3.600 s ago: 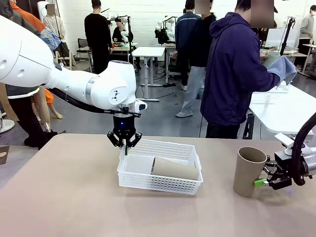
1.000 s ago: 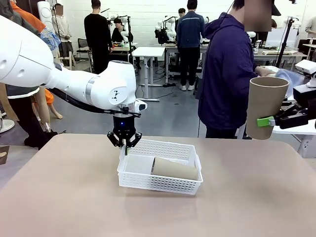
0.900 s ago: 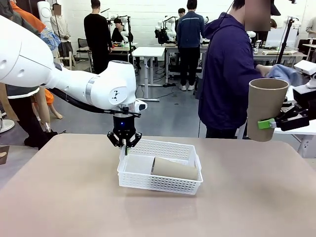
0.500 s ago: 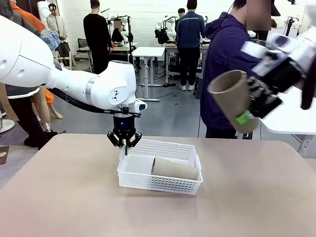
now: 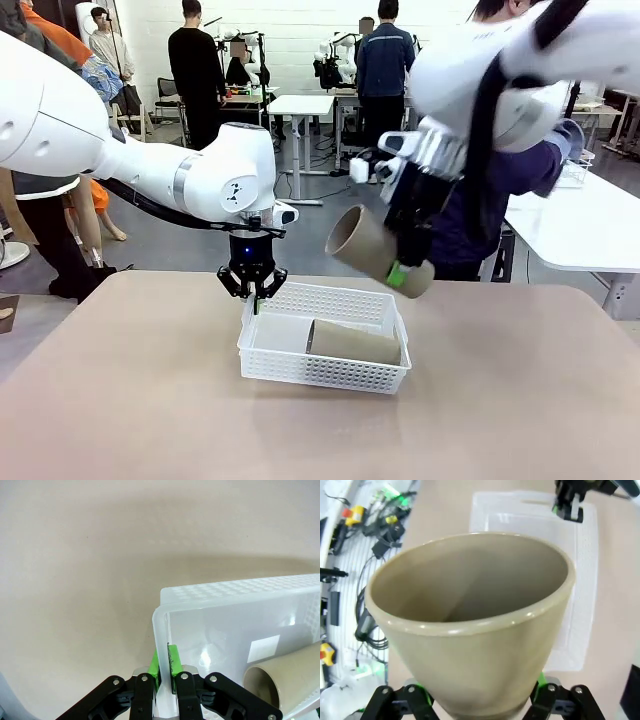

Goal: Clean and organize the cups into the basket.
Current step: Pick up the Reusable plastic cup from the right side of the table and stack it inside the Organizing basket in the center of the table.

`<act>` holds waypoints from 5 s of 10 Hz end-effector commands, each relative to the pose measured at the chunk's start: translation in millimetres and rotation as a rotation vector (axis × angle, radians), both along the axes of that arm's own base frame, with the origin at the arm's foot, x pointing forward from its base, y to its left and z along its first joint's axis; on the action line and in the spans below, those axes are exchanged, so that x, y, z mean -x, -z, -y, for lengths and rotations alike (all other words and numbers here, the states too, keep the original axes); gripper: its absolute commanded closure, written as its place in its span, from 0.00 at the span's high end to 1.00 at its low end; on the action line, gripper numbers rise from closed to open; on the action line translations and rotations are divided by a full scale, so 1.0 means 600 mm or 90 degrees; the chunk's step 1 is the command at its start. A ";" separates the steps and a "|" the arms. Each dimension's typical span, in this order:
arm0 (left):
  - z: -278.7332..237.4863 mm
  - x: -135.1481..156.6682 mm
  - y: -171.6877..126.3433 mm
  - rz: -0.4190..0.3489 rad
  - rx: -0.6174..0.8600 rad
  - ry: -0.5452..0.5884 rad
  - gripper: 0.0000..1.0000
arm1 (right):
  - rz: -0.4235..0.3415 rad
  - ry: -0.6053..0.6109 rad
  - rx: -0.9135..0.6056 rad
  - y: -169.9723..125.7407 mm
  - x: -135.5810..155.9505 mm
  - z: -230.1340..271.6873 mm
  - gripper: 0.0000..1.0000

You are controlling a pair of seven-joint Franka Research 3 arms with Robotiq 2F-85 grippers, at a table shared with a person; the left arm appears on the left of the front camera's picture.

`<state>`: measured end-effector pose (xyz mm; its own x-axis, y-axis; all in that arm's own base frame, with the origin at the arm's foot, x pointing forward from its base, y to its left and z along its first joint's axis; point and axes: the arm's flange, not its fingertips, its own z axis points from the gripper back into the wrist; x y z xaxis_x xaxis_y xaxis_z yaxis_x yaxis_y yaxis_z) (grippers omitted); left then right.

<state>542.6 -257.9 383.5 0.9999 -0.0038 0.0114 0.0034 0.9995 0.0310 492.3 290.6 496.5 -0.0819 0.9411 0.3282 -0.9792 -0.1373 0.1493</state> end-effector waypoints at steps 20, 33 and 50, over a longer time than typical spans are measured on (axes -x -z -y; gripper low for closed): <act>-0.001 0.001 -0.002 0.001 -0.001 0.002 0.00 | -0.039 0.010 0.016 0.232 -0.108 -0.071 1.00; -0.001 0.001 -0.002 0.001 -0.001 0.002 0.00 | 0.123 0.065 -0.521 0.075 0.082 0.552 1.00; -0.001 0.001 -0.002 0.001 -0.001 0.002 0.00 | 0.116 0.179 -0.592 0.216 0.060 0.725 1.00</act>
<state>542.8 -257.7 383.2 0.9999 -0.0035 0.0110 0.0032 0.9995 0.0311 457.8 -143.7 365.8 -0.0080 0.3020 0.9533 -0.9912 0.1236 -0.0475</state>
